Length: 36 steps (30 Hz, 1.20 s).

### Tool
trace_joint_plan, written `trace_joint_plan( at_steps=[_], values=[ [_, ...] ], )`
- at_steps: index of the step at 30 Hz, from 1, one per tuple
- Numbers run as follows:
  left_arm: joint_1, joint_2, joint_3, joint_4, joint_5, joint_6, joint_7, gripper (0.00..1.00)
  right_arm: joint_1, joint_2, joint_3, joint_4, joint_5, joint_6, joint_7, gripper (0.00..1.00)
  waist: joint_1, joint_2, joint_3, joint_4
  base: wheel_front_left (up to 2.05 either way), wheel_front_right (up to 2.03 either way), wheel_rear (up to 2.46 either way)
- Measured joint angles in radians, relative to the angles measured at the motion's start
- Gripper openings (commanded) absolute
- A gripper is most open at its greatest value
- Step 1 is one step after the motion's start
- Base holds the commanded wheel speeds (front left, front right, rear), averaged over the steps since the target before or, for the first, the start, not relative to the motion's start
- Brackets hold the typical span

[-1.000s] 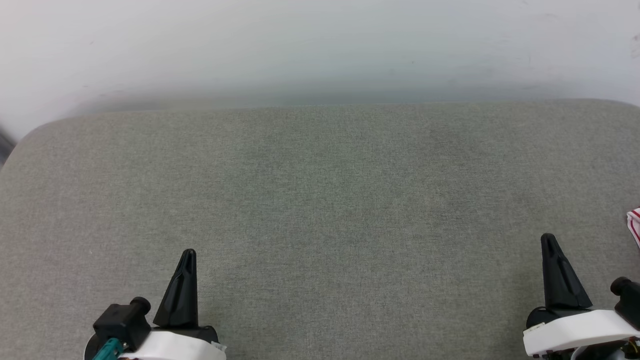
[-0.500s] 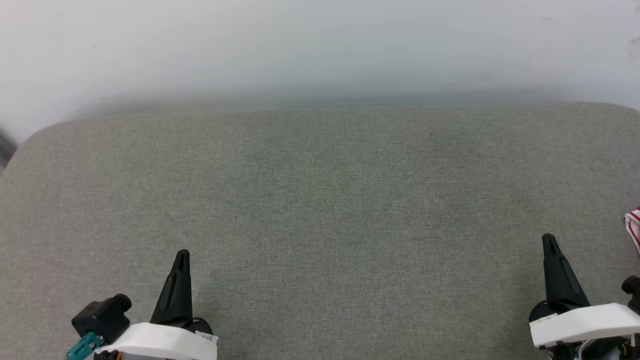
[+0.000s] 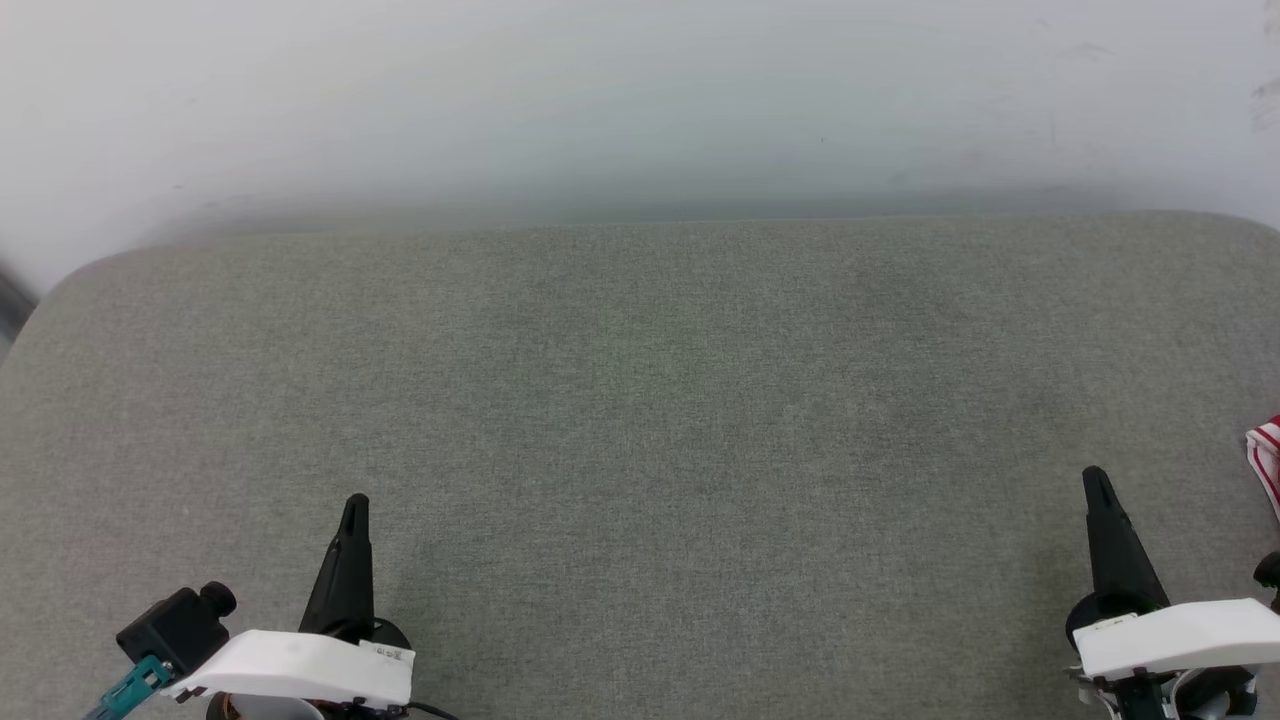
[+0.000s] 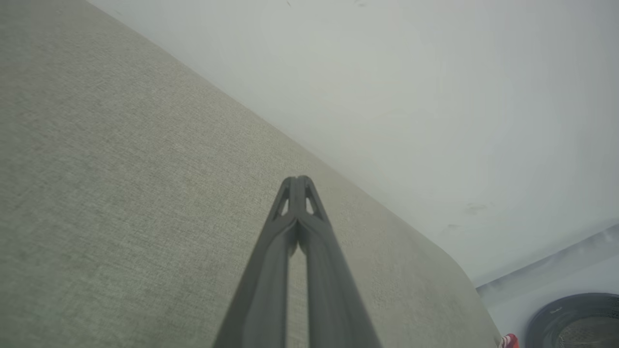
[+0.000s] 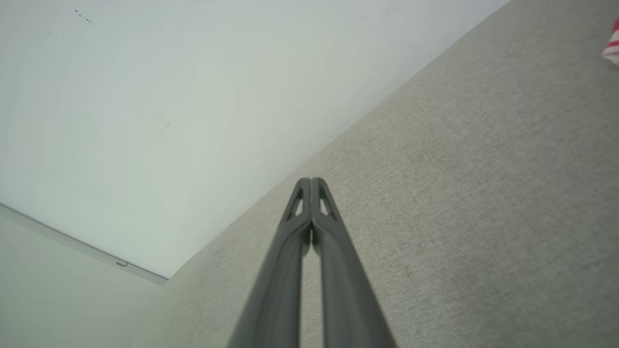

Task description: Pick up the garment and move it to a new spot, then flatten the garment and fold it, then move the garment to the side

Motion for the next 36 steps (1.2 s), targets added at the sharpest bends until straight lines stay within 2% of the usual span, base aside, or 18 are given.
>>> trace_joint_plan(
  at_steps=[36],
  values=[
    [-0.048,0.004,0.029,0.054,-0.429,0.000,0.102,0.00,-0.043,0.012,-0.016,0.049,0.392,0.000,0.093,0.00,0.0000,0.0000,-0.025,-0.001,0.00,0.00,0.00]
  ],
)
